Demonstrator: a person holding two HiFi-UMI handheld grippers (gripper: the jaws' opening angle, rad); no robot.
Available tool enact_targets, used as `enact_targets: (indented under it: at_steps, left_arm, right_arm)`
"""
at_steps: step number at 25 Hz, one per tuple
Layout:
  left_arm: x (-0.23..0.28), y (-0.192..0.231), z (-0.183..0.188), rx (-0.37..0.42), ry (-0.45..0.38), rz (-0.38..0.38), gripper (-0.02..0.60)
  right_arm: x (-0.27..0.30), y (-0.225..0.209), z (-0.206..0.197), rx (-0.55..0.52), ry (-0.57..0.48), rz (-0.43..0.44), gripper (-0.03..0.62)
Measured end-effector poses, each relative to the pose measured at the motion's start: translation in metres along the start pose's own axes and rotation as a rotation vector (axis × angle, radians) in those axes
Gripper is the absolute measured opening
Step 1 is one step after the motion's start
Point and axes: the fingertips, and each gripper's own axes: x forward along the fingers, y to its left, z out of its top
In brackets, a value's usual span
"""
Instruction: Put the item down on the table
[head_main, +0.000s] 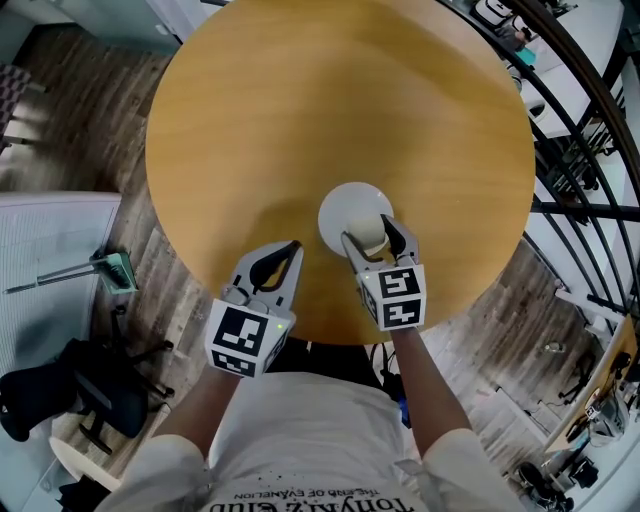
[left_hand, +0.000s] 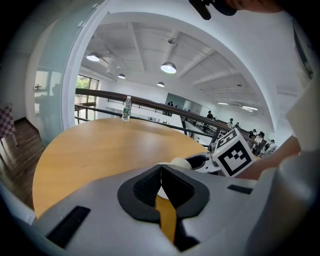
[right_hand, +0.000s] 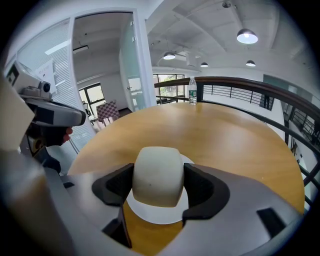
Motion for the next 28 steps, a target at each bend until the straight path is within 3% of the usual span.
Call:
enact_targets:
  at_steps: [28]
  left_arm:
    - [0.007,0.014,-0.017,-0.033,0.045,0.007,0.023]
  right_arm:
    - [0.041,-0.003,-0.022,-0.039,0.104,-0.012,0.313]
